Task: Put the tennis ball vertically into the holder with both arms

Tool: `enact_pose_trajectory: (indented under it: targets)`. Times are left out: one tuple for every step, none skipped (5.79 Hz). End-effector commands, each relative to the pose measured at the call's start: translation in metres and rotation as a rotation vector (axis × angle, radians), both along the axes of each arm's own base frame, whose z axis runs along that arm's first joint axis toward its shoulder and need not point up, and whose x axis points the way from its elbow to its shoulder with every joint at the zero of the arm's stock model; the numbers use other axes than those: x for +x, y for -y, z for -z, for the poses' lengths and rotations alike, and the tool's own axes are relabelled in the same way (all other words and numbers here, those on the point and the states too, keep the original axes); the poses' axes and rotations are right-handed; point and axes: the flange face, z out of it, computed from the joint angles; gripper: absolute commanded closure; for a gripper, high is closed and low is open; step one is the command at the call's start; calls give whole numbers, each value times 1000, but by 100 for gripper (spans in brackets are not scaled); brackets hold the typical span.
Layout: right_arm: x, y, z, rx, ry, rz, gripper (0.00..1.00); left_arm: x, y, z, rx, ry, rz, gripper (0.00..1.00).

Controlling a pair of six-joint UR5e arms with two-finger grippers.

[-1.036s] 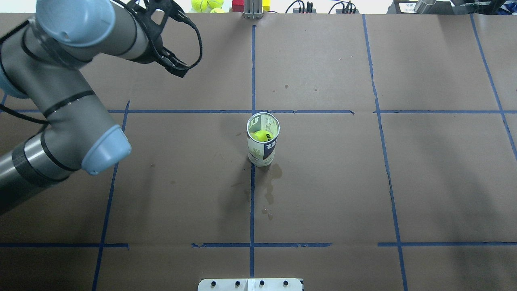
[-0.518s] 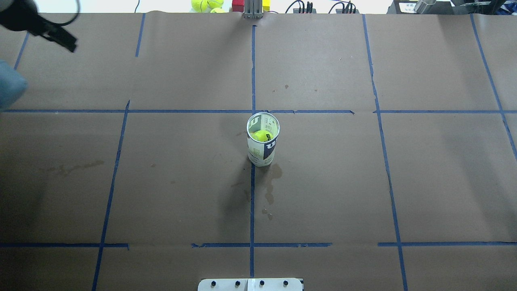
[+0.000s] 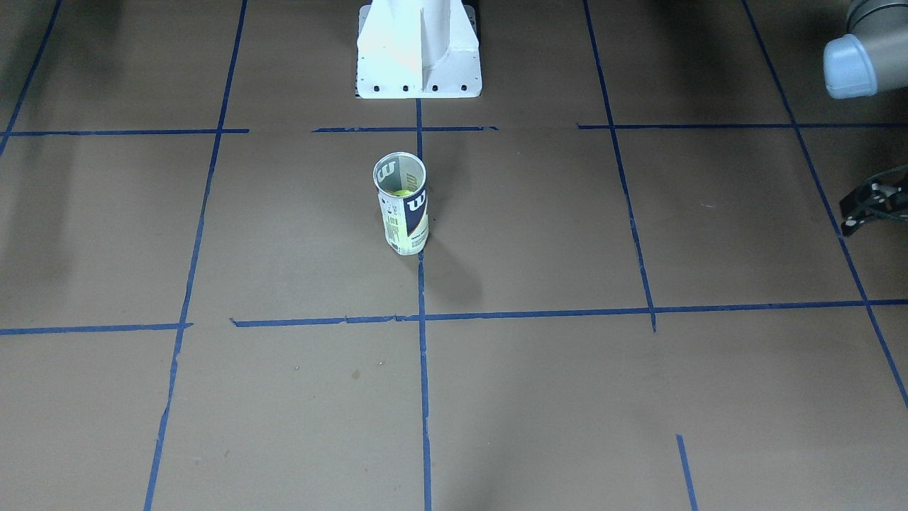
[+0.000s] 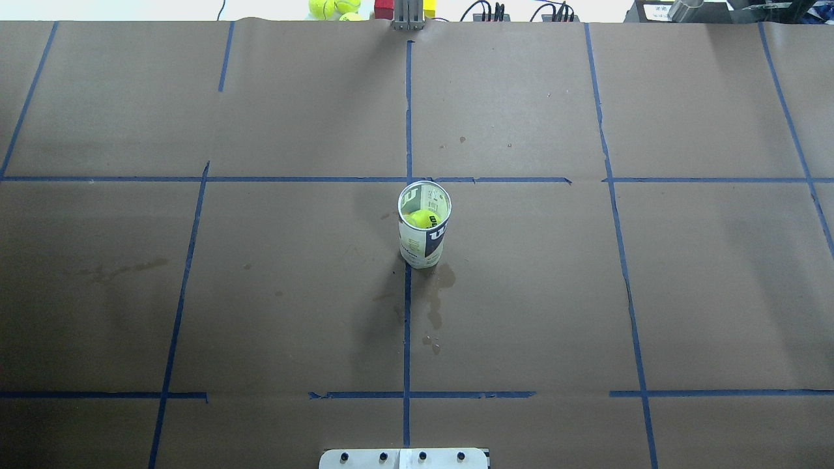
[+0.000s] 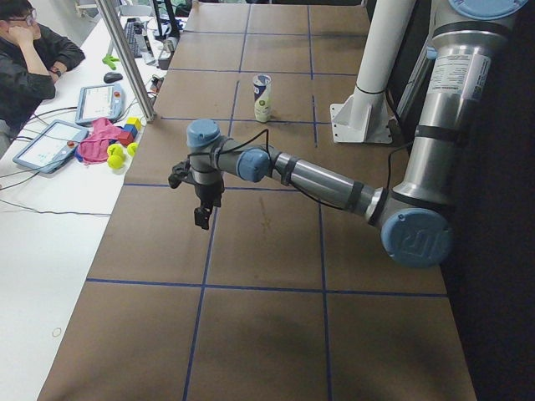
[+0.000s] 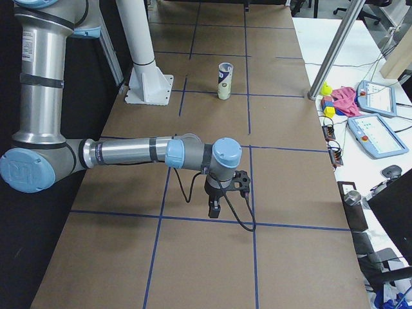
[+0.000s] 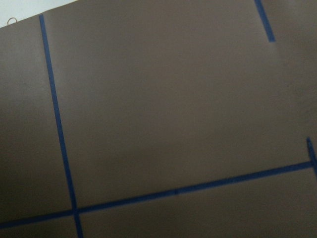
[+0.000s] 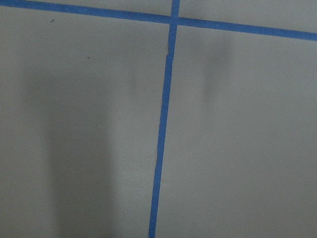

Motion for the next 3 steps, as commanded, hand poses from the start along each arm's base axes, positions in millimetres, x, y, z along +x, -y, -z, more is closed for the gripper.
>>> enact_pose_trajectory:
  targets:
    - [0,0,-2,-4,1,0,0,-64,-24,-60,-143,-82,59,0]
    - [0,0,-1,-1,3,0,0,-101,-53,-93,-116,-88,16,0]
    - [0,0,-1,-1,3,0,0,-115,-79,-108,-133,-150,28,0]
